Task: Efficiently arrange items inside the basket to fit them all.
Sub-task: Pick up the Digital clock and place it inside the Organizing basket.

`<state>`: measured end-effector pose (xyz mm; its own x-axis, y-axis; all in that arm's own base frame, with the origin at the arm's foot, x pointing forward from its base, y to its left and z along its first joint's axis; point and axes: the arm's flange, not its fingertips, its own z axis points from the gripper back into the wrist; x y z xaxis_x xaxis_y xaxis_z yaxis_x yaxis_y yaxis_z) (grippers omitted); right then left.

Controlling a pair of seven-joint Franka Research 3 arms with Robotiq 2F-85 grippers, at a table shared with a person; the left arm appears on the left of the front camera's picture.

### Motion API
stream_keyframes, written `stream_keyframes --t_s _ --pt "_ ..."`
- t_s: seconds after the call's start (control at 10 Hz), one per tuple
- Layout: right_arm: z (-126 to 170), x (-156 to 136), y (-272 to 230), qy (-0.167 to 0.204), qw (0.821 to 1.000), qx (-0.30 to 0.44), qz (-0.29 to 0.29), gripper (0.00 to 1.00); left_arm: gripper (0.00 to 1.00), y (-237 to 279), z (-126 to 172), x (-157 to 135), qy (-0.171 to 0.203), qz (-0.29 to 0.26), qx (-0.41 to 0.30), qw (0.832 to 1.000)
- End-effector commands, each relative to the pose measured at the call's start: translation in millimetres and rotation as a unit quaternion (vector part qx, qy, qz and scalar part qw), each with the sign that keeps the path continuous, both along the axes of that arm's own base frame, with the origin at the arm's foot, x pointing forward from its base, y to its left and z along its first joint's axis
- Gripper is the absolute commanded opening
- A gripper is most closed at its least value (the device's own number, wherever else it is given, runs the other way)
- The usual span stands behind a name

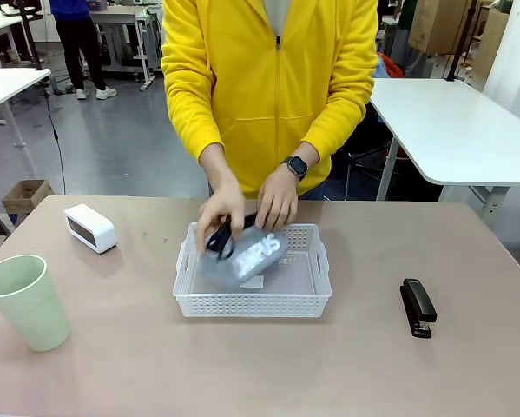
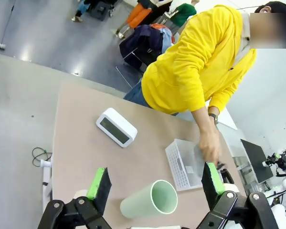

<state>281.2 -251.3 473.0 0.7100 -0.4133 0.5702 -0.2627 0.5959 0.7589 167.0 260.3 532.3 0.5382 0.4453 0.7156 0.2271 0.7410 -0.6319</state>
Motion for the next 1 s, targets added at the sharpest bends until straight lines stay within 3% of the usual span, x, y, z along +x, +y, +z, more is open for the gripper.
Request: stream_keyframes --t_s 0.0,0.6,0.7,0.8,0.9 --pt "8 -5 -1 -0.019 1.0 -0.009 0.006 1.0 1.0 -3 6 -4 -0.013 -0.007 0.009 1.0" --pt "8 -5 -1 -0.019 1.0 -0.009 0.006 1.0 1.0 -3 5 -4 -0.008 -0.001 0.005 1.0" --pt "8 -5 -1 -0.019 1.0 -0.009 0.006 1.0 1.0 -15 10 4 0.023 -0.036 0.024 0.999" --pt "8 -5 -1 -0.019 1.0 -0.009 0.006 1.0 1.0 -25 18 20 0.065 -0.026 0.059 0.996" --pt "8 -5 -1 -0.019 1.0 -0.009 0.006 1.0 1.0 -42 29 50 0.124 -0.052 0.104 0.985"
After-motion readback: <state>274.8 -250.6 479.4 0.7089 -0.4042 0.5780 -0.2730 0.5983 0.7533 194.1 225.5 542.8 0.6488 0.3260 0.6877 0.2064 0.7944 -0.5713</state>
